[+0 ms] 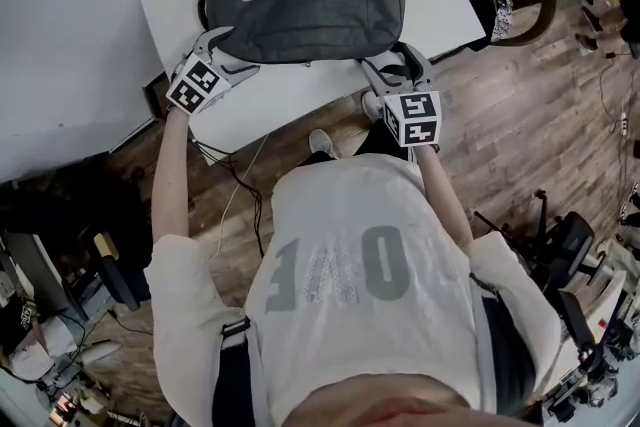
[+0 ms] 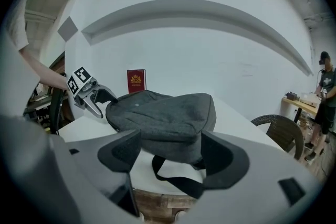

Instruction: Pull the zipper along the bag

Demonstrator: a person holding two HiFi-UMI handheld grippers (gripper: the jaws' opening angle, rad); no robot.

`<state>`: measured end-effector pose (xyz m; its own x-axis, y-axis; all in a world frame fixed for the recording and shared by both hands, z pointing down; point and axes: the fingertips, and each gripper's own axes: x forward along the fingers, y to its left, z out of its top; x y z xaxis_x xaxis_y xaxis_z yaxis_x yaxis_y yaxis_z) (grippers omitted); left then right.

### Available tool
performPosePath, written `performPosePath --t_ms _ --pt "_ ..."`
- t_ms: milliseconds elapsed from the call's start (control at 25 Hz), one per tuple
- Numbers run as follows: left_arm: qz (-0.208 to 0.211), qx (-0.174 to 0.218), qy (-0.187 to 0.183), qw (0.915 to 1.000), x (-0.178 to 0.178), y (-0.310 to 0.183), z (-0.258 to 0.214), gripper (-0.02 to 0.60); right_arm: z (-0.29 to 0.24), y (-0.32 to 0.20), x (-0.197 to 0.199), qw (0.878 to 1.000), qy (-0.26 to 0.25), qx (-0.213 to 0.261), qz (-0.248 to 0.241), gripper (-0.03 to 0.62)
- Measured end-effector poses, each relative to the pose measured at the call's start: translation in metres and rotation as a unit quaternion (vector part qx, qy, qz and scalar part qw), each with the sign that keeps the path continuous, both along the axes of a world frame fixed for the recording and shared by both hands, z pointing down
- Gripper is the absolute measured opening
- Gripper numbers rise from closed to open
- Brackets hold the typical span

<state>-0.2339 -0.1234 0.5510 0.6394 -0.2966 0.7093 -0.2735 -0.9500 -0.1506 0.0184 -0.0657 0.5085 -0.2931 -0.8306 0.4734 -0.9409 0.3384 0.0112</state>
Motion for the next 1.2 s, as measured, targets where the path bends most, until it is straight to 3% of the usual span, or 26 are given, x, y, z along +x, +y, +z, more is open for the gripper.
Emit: performPosePath --t_ms 160,360,640,880,1200 --pt "0.031 -0.017 -0.064 0.9973 -0.005 0.001 0.023 0.382 0.009 -0.006 0.003 1.0 -0.001 -0.015 -0.01 0.36" --pt "0.034 -0.012 -0.105 0.9938 -0.005 0.002 0.036 0.382 0.016 -0.013 0.01 0.999 0.007 -0.033 -0.029 0.359" --pt "-0.03 -0.046 -0.104 0.9931 -0.001 -0.005 0.04 0.38 0.03 -0.027 0.011 0.992 0.004 -0.08 -0.094 0.36" --pt "-0.056 -0.069 -0.114 0.9895 0.002 -0.004 0.042 0.38 0.035 -0.04 0.017 0.986 0.038 -0.077 -0.14 0.36" --pt "-0.091 -0.1 -0.091 0.9866 0.018 0.023 0.04 0.38 0.037 -0.069 0.034 0.984 0.048 -0.065 -0.159 0.36"
